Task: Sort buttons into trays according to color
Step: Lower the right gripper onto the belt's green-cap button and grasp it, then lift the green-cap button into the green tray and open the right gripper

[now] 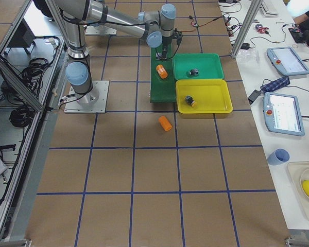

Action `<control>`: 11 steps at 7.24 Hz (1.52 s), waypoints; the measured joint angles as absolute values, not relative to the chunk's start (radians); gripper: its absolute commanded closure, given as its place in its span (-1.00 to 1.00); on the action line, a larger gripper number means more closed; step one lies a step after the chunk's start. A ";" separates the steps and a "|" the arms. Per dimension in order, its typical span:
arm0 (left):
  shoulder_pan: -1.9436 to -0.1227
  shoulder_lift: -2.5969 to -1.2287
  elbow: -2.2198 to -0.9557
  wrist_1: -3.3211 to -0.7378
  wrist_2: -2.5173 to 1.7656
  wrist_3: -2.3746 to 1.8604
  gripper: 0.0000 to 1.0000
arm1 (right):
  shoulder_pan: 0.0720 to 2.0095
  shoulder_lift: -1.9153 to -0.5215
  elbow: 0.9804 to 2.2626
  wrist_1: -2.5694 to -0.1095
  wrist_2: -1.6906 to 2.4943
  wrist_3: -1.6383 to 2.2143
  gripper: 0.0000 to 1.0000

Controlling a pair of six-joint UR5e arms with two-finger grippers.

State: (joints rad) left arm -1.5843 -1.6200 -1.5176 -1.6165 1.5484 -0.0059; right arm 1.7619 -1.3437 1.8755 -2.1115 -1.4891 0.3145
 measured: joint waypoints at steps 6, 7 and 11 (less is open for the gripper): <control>-1.566 -1.614 -1.514 -1.637 1.535 -0.029 -1.00 | 1.792 -1.299 1.908 -2.109 -1.546 0.327 1.00; -1.566 -1.614 -1.513 -1.638 1.533 -0.032 -1.00 | 1.786 -1.300 1.905 -2.104 -1.556 0.310 1.00; -1.565 -1.613 -1.510 -1.638 1.531 -0.036 -1.00 | 1.722 -1.275 1.780 -2.119 -1.563 0.260 1.00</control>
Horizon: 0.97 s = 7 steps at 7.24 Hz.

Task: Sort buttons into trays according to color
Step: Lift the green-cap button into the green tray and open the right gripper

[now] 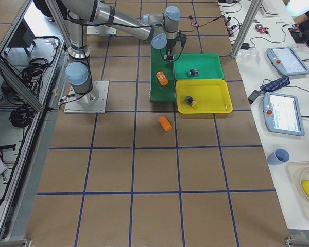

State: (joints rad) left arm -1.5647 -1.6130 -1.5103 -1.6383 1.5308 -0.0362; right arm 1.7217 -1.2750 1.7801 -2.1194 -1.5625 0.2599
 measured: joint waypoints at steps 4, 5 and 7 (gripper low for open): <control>-1.563 -1.604 -1.510 -1.652 1.531 -0.037 -1.00 | 1.703 -1.064 1.546 -2.144 -1.553 0.205 -0.91; -1.562 -1.606 -1.510 -1.653 1.531 -0.037 -1.00 | 1.704 -1.043 1.540 -2.154 -1.556 0.201 -1.00; -1.558 -1.608 -1.511 -1.654 1.530 -0.037 -1.00 | 1.704 -1.042 1.542 -2.164 -1.559 0.201 -1.00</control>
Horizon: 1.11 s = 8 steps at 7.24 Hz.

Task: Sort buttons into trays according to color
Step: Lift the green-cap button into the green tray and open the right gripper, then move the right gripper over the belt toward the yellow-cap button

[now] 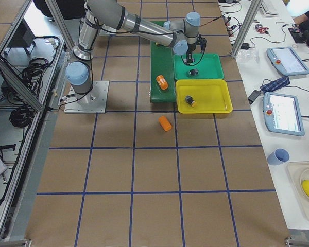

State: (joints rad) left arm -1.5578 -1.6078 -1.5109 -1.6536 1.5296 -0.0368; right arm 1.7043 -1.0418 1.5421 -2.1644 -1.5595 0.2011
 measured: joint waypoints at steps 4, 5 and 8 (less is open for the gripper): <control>-1.553 -1.602 -1.510 -1.654 1.532 -0.037 -1.00 | 1.689 -1.248 1.637 -2.018 -1.565 0.205 -1.00; -1.553 -1.602 -1.509 -1.654 1.531 -0.036 -1.00 | 1.677 -1.348 1.705 -1.947 -1.566 0.210 -1.00; -1.552 -1.604 -1.509 -1.654 1.529 -0.037 -1.00 | 1.632 -1.492 1.871 -1.895 -1.563 0.199 -1.00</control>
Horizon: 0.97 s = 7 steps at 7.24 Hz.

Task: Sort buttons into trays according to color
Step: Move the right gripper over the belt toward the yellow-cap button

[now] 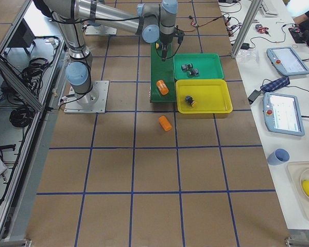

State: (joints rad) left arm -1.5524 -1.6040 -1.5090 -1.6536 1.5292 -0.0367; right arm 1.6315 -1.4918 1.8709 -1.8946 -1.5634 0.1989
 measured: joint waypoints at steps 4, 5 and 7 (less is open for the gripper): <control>-1.552 -1.603 -1.508 -1.654 1.528 -0.037 -1.00 | 1.619 -1.504 1.880 -1.898 -1.566 0.200 -1.00; -1.552 -1.604 -1.508 -1.654 1.528 -0.037 -1.00 | 1.619 -1.505 1.876 -1.898 -1.573 0.198 -1.00; -1.552 -1.605 -1.509 -1.654 1.528 -0.036 -1.00 | 1.623 -1.506 1.859 -1.897 -1.610 0.196 -1.00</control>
